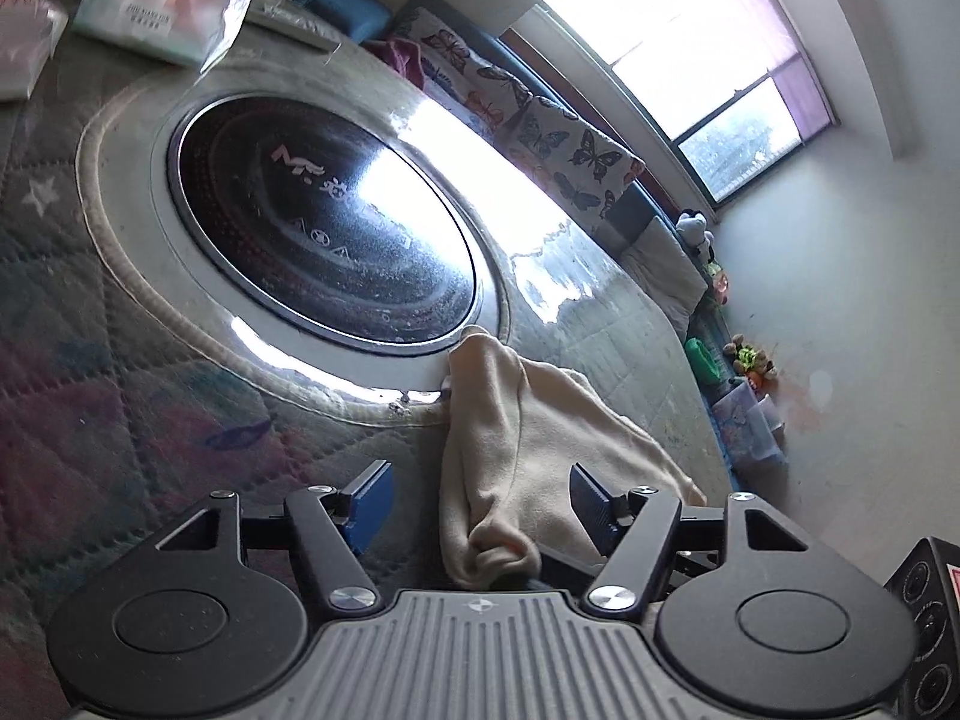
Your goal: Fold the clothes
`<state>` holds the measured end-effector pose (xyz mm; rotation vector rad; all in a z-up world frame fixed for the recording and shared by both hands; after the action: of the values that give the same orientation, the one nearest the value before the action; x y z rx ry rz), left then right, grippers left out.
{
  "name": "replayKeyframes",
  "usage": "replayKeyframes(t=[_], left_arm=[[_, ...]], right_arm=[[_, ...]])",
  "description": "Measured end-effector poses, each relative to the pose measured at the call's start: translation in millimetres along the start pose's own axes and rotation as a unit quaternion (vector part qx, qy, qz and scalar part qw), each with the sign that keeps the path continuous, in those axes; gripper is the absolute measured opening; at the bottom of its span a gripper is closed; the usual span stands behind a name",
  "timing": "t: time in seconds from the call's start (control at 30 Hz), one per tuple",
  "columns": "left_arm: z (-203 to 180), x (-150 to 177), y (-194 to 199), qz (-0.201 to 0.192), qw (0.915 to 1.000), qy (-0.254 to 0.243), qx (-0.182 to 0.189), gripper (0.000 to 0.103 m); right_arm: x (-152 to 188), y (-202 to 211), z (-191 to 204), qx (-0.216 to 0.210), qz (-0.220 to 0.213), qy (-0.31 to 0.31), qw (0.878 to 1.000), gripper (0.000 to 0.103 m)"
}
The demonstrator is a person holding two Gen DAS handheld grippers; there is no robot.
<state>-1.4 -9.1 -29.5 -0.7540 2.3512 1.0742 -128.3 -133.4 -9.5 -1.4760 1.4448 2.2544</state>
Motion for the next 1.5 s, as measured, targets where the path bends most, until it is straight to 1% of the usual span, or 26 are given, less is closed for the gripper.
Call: replayKeyframes(t=[0.2,0.37,0.43,0.5,0.53,0.57,0.67,0.77,0.87,0.93,1.03,1.07,1.13,1.2,1.27,1.33,1.4,1.5], left_arm=[[-9,-3,-19,0.005,0.9988,0.045,0.021,0.069],[-12,-2,-34,0.013,0.9948,0.087,0.051,0.067],[-13,-1,-38,0.015,0.9932,0.098,0.061,0.059],[-12,1,-41,0.018,0.9920,0.105,0.067,0.037],[-10,2,-41,0.017,0.9915,0.109,0.069,0.030],[-8,4,-42,0.016,0.9909,0.114,0.070,0.020],[-4,6,-43,0.015,0.9897,0.123,0.072,0.017],[-3,6,-41,0.013,0.9915,0.112,0.065,0.017],[-6,7,-41,0.011,0.9937,0.096,0.057,0.017],[-9,7,-41,0.011,0.9952,0.083,0.051,0.017],[-12,5,-43,0.011,0.9972,0.063,0.041,0.017],[-12,4,-43,0.011,0.9975,0.058,0.037,0.017],[-14,3,-44,0.011,0.9983,0.049,0.031,0.017],[-16,1,-45,0.012,0.9989,0.039,0.024,0.017],[-19,1,-48,0.013,0.9994,0.028,0.016,0.017],[-21,0,-50,0.015,0.9997,0.019,0.009,0.017],[-20,1,-51,0.017,0.9997,0.017,0.005,0.017],[-19,0,-54,0.019,0.9997,0.013,-0.001,0.017]], right_arm=[[-11,23,-17,-0.027,-0.022,-0.043,0.998,0.007],[-12,39,-24,-0.045,-0.034,-0.062,0.996,0.007],[-9,43,-24,-0.056,-0.031,-0.063,0.996,0.007],[-7,45,-22,-0.062,-0.029,-0.063,0.996,0.007],[-7,45,-21,-0.065,-0.028,-0.063,0.995,0.007],[-5,46,-21,-0.067,-0.027,-0.063,0.995,0.007],[3,50,-22,-0.061,-0.031,-0.065,0.996,0.008],[9,61,-34,-0.047,-0.043,-0.087,0.994,0.009],[17,76,-61,-0.003,-0.060,-0.121,0.991,0.010],[24,86,-86,0.031,-0.068,-0.149,0.986,0.016],[36,93,-135,0.097,-0.070,-0.199,0.973,0.019],[39,94,-144,0.108,-0.069,-0.210,0.969,0.022],[49,99,-174,0.142,-0.071,-0.243,0.957,0.034],[61,101,-202,0.161,-0.076,-0.284,0.942,0.034],[67,99,-219,0.163,-0.081,-0.309,0.933,0.037],[71,97,-231,0.164,-0.082,-0.323,0.928,0.042],[75,93,-241,0.166,-0.083,-0.336,0.923,0.042],[82,90,-245,0.147,-0.088,-0.360,0.917,0.042]])
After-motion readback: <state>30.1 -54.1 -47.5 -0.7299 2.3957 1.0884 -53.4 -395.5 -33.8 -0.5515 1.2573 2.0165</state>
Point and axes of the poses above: each gripper's, at about its wrist camera, not at the fingertips, and y roughly against the way its jaws point, z to its left, x to its underside, the point moved 9 cm from there along -y, roughly the way its jaws point, and after that the axes turned 11 degrees about -y, right-handed, at the moved point
